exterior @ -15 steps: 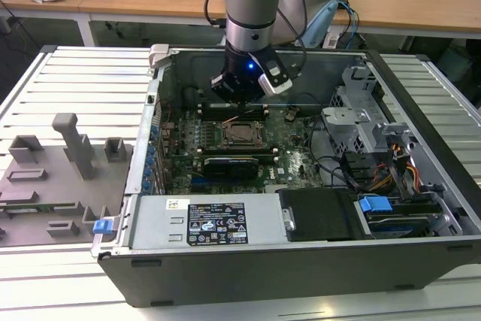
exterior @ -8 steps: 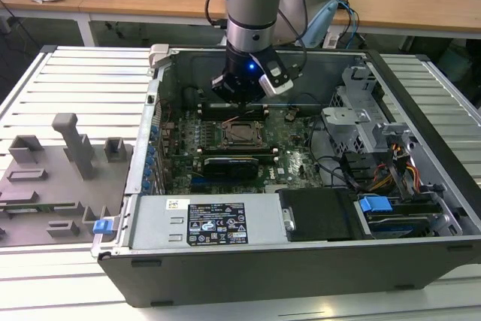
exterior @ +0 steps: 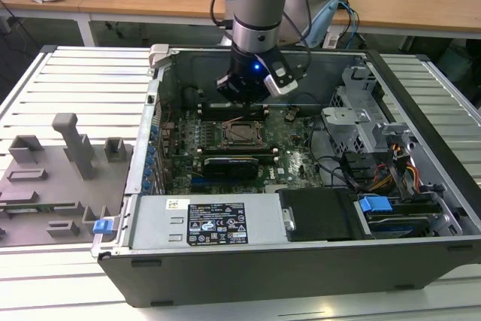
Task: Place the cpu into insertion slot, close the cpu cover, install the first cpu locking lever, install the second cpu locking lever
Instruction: 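Install the first cpu locking lever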
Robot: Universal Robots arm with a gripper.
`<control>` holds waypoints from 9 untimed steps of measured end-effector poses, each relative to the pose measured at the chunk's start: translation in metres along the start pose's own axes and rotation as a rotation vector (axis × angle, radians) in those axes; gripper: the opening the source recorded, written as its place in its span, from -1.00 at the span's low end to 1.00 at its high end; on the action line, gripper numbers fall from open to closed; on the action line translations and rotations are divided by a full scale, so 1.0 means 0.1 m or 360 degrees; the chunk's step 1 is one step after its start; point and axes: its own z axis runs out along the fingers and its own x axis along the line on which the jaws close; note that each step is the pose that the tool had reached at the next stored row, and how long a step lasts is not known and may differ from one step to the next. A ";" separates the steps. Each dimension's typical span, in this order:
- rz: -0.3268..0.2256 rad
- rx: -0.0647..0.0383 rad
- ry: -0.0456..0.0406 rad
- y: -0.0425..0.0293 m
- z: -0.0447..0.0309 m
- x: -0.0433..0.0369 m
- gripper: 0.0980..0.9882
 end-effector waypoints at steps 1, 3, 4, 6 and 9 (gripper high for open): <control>0.0000 0.0000 0.0000 0.002 0.004 -0.007 -0.98; 0.0000 0.0000 0.0000 0.002 0.012 -0.018 -0.98; 0.0000 0.0000 0.0000 0.001 0.017 -0.020 -0.98; 0.0000 0.0000 0.0000 -0.002 0.035 -0.029 -0.98; 0.0000 0.0000 0.0000 -0.008 0.069 -0.046 -0.98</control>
